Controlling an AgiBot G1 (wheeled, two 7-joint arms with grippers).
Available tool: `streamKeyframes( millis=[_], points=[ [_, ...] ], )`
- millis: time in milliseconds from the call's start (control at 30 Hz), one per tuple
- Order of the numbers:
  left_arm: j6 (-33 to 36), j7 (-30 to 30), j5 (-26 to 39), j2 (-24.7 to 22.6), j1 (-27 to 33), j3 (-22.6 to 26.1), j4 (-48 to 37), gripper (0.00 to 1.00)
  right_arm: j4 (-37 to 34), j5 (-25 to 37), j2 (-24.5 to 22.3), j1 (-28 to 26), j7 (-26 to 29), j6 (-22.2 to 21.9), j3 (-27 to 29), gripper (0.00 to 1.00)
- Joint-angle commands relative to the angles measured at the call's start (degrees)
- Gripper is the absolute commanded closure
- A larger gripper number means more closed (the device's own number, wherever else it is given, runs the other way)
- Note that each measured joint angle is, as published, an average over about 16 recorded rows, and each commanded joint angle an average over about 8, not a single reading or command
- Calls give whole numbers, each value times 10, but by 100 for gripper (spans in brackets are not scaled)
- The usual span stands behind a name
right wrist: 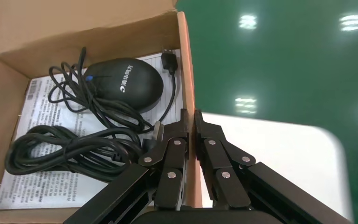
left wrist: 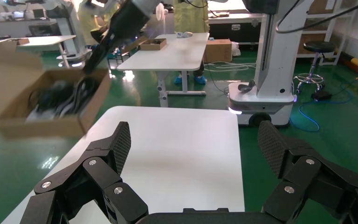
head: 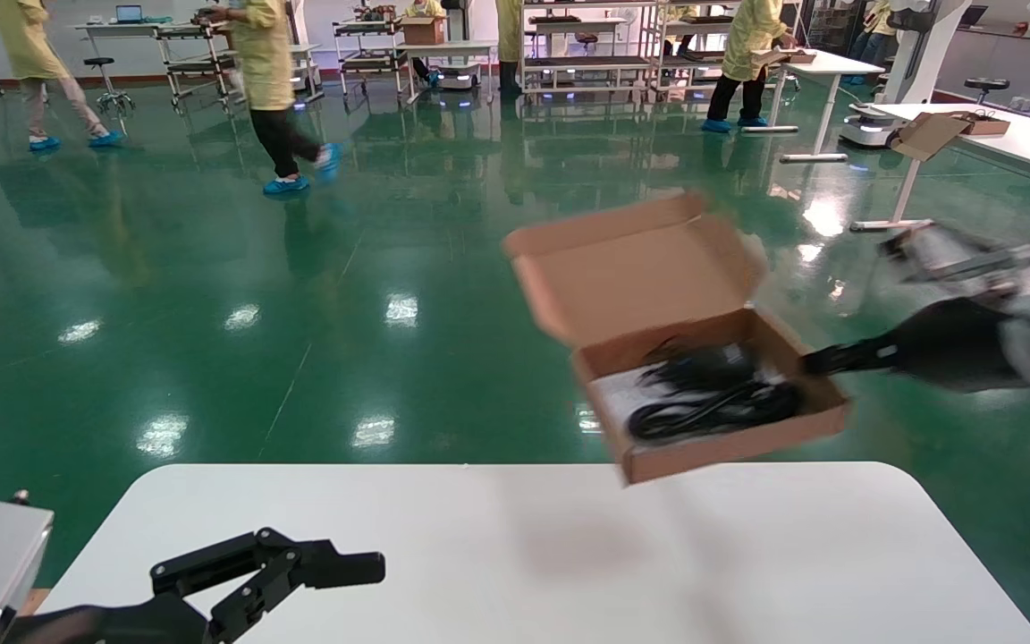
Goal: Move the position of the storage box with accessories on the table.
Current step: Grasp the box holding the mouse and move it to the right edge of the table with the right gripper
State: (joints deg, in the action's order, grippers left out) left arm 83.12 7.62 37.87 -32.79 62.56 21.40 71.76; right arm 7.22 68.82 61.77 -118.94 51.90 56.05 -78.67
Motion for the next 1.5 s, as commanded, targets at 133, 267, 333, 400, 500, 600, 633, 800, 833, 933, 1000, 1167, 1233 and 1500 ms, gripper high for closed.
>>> streamKeyframes(
  millis=[133, 267, 333, 400, 500, 600, 633, 800, 833, 933, 1000, 1167, 1233, 1500],
  points=[
    [0, 0, 0, 0, 0, 0, 0, 0, -26, 4, -39, -30, -35, 11, -1, 100],
    [0, 0, 0, 0, 0, 0, 0, 0, -43, 8, -66, -38, -57, 13, -3, 100],
    [0, 0, 0, 0, 0, 0, 0, 0, -50, 10, -80, -38, -68, 14, -4, 100],
    [0, 0, 0, 0, 0, 0, 0, 0, -55, 11, -93, -35, -78, 15, -4, 100],
    [0, 0, 0, 0, 0, 0, 0, 0, -62, 11, -111, -25, -92, 18, -4, 100],
    [0, 0, 0, 0, 0, 0, 0, 0, -67, 8, -129, -9, -105, 20, -2, 100],
    [0, 0, 0, 0, 0, 0, 0, 0, -68, 6, -133, -3, -108, 20, -1, 100],
    [0, 0, 0, 0, 0, 0, 0, 0, -73, -8, -150, 40, -126, 6, 8, 100],
    [0, 0, 0, 0, 0, 0, 0, 0, -73, -11, -152, 50, -129, 0, 11, 100],
    [0, 0, 0, 0, 0, 0, 0, 0, -74, -24, -152, 84, -137, -21, 19, 100],
    [0, 0, 0, 0, 0, 0, 0, 0, -74, -32, -149, 108, -142, -38, 25, 100],
    [0, 0, 0, 0, 0, 0, 0, 0, -73, -53, -136, 164, -153, -85, 40, 100],
    [0, 0, 0, 0, 0, 0, 0, 0, -73, -61, -129, 184, -156, -105, 46, 100],
    [0, 0, 0, 0, 0, 0, 0, 0, -66, -90, -106, 241, -172, -162, 66, 100]
  ],
)
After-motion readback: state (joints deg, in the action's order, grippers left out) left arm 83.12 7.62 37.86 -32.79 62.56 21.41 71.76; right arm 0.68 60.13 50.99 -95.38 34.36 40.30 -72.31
